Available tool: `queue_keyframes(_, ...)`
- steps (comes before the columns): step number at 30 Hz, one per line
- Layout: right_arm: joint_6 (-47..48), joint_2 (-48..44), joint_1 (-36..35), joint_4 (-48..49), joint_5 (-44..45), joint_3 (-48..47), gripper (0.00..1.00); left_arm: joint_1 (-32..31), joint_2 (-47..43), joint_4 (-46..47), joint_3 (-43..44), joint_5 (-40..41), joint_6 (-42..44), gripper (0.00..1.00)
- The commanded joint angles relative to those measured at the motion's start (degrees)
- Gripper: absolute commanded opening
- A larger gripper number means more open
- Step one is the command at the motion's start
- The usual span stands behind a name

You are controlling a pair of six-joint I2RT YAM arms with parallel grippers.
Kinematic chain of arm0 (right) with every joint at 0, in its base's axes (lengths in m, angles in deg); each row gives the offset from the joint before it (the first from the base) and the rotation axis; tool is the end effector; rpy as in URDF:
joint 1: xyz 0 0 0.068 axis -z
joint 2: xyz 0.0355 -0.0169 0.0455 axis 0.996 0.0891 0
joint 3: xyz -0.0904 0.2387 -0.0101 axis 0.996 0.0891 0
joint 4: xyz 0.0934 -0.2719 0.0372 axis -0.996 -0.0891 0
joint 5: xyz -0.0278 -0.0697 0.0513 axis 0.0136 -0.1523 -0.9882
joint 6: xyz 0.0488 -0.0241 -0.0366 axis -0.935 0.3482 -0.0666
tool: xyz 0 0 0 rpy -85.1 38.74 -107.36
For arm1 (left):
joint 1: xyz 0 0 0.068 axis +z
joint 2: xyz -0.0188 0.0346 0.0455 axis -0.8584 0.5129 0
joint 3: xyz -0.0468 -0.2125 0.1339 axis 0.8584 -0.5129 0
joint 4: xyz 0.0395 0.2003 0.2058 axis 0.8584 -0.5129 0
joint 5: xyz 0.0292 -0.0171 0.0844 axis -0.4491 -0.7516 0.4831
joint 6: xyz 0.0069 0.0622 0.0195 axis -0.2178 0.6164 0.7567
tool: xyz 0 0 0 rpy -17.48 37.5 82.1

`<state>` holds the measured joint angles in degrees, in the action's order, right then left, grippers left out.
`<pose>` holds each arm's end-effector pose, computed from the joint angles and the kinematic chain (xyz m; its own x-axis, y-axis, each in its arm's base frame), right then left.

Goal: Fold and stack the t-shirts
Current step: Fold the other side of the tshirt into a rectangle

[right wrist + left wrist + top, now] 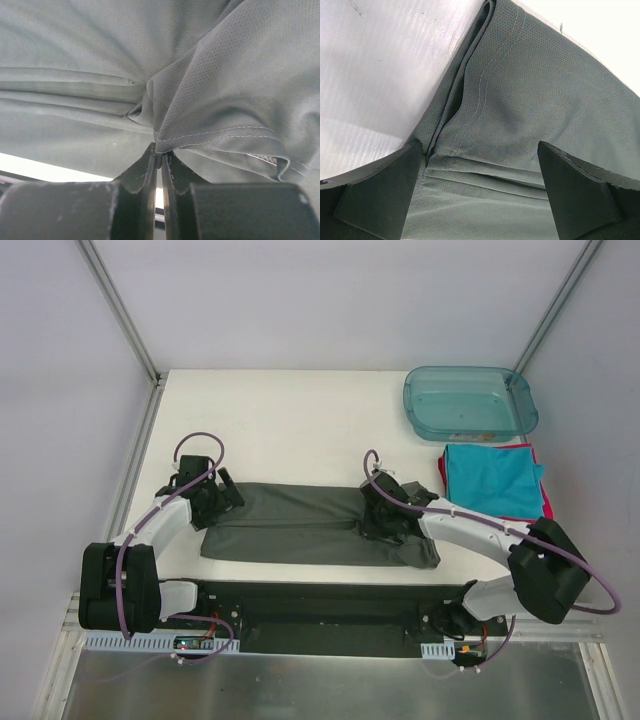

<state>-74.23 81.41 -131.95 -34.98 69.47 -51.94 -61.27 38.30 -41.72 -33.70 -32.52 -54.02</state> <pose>0.2114 0.2203 0.1466 -0.8394 -0.1492 -0.5227 -0.3049 0.9253 0.2255 0.2722 -0.0121 0.1276 -0.6991 -0.5192 -0.4916 -0.3812 0.8524 -0.3581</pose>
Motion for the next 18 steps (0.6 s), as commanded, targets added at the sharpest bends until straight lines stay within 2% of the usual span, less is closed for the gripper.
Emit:
queue_keyframes(1, -9.14, 0.30, -1.97, 8.61, 2.90, 3.47, 0.09, 0.46, 0.72, -0.40, -0.42, 0.99, 0.96, 0.99)
queue_keyframes(3, -11.44, 0.47, -2.85, 13.90, 1.84, 4.98, 0.13, 0.37, 0.80, -0.49, -0.34, 0.90, 0.96, 0.99)
queue_keyframes(4, -12.14, 1.08, -3.55, 14.00, 2.28, 4.55, 0.19, 0.37, 0.89, -0.40, -0.25, 0.90, 1.04, 0.99)
queue_keyframes(11, -12.24, -0.04, -8.56, 7.33, 7.45, 1.38, 0.44, 0.37, 0.81, -0.58, -0.16, 1.16, 1.04, 0.99)
queue_keyframes(14, -8.74, -3.21, -11.11, 3.91, 9.83, -0.64, 0.57, 0.37, 0.89, -0.58, -0.07, 1.25, 0.96, 0.99)
queue_keyframes(18, -1.62, -6.37, -11.82, 1.70, 7.47, -3.71, 0.80, 0.46, 1.07, -0.66, 0.01, 1.25, 0.96, 0.99)
